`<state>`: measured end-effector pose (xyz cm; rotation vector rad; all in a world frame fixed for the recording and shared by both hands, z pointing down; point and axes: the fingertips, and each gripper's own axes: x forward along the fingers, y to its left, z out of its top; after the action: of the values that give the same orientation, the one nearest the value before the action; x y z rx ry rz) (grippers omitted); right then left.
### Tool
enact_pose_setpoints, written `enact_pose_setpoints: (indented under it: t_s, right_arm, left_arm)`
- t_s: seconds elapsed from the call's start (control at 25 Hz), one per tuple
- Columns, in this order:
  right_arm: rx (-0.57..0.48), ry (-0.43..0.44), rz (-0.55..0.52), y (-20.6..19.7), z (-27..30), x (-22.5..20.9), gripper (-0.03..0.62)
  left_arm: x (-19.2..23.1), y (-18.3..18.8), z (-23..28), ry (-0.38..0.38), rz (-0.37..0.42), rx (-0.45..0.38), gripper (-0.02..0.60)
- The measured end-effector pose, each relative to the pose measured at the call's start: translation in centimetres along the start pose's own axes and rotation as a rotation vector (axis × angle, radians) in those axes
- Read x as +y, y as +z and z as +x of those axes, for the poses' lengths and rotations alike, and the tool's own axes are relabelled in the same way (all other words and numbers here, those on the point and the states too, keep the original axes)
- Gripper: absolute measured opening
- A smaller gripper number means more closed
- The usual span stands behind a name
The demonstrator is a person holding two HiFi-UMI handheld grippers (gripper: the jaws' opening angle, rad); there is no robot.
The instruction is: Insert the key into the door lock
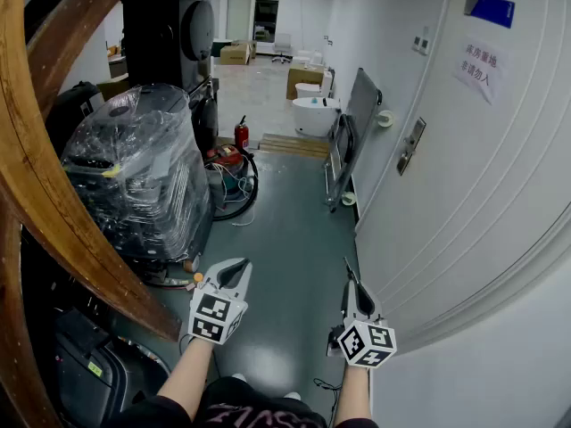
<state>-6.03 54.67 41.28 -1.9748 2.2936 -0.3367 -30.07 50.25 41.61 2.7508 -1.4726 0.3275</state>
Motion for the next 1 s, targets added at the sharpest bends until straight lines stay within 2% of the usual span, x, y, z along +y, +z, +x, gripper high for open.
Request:
enact_pose_setpoints:
  t_s: [0.68, 1.0]
  right_arm:
    - [0.023, 0.023, -0.011, -1.0, 2.0, 2.0, 0.078]
    - [0.007, -0.004, 0.014, -2.0, 3.0, 4.5, 0.078]
  left_arm:
    - [1.6, -1.0, 0.7, -0.024, -0.011, 0.010, 0.013]
    - [4.7, -2.3, -0.3, -0.033, -0.025, 0.014, 0.013]
